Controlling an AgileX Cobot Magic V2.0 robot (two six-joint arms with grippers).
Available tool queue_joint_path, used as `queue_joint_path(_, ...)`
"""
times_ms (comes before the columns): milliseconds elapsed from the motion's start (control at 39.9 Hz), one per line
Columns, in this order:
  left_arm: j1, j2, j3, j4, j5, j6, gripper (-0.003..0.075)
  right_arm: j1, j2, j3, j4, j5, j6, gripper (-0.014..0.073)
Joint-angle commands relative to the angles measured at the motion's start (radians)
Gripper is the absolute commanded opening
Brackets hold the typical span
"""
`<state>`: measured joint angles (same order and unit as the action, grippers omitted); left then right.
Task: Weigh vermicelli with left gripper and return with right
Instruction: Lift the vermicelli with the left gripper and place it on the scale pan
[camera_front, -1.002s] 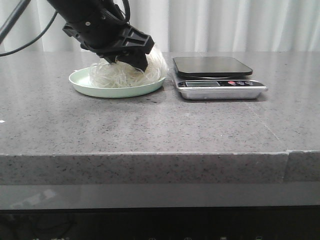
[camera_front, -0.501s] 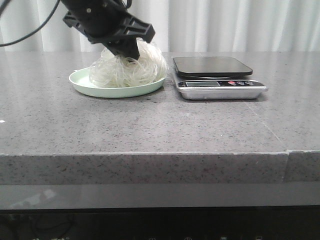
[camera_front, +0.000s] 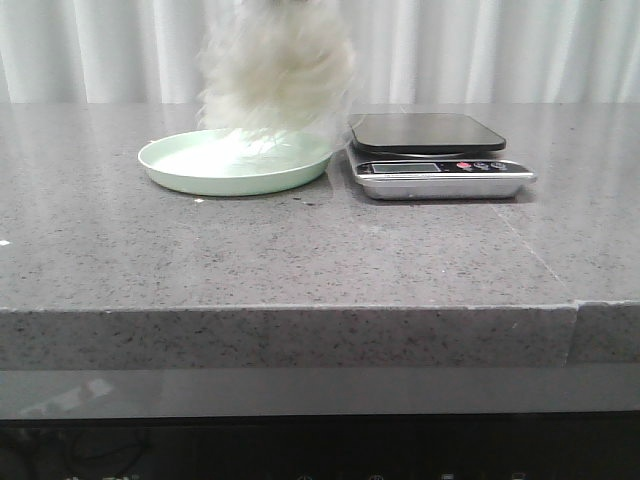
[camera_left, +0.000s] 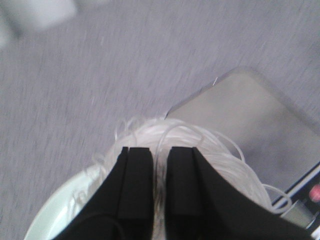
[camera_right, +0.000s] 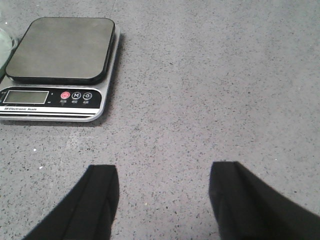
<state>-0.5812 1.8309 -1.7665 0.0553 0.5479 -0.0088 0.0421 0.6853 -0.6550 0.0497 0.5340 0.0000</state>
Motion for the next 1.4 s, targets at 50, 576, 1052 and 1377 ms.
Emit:
queue_joint_path(50, -0.048, -0.069, -0.076, -0.002, -0.233, 0.000, 0.0155, 0.000, 0.005, -0.036, -0.005, -0.062, 0.000, 0.0519)
queue_joint_path(576, -0.127, 0.090, -0.076, 0.035, -0.528, -0.002, 0.0155, 0.000, 0.005, -0.036, -0.005, -0.062, 0.000, 0.0519)
queue_joint_path(1052, -0.137, 0.194, -0.076, 0.012, -0.493, -0.005, 0.0392, 0.000, 0.005, -0.036, -0.005, -0.061, 0.000, 0.0519)
queue_joint_path(1377, -0.135, 0.081, -0.076, -0.008, -0.298, -0.005, 0.0388, 0.000, 0.005, -0.036, -0.005, -0.061, 0.000, 0.0519)
